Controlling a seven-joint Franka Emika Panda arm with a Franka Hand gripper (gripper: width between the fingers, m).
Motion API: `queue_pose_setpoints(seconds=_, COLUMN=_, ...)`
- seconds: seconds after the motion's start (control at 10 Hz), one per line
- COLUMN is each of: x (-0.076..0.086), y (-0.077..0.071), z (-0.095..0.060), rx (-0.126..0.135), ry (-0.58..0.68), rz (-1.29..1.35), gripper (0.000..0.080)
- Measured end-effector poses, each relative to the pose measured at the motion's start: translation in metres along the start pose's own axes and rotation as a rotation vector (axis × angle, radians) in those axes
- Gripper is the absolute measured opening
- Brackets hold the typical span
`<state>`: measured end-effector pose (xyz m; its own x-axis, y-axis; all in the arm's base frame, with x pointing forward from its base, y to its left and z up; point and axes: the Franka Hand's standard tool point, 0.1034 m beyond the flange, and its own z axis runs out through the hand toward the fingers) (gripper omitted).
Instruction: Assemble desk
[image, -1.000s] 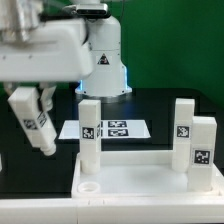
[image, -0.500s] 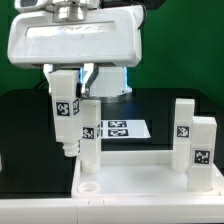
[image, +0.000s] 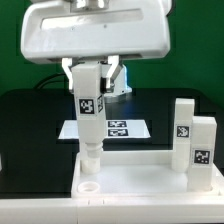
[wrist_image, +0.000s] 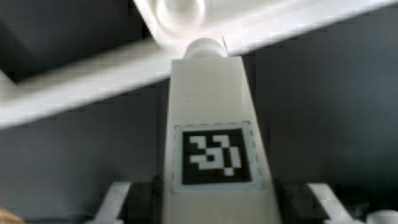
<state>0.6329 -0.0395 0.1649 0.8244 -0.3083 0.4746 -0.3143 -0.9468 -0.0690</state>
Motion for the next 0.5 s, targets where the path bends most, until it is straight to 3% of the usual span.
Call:
queue_pose_setpoints(seconds=0.1, x=-0.012, y=0.004, z=0.004, rx=-0.009, ry=-0.003, rz=0.001, gripper=0.0285)
queue_pose_setpoints(seconds=0.4, x=-0.008, y=0.002, z=0.004, rx=-0.007, ry=-0.006, rz=-0.008, gripper=0.0285)
queue_pose_setpoints(seconds=0.5, x=-0.013, y=-0.001, z=0.013, rx=-0.016, ry=0.008, rz=-0.068, gripper=0.0285)
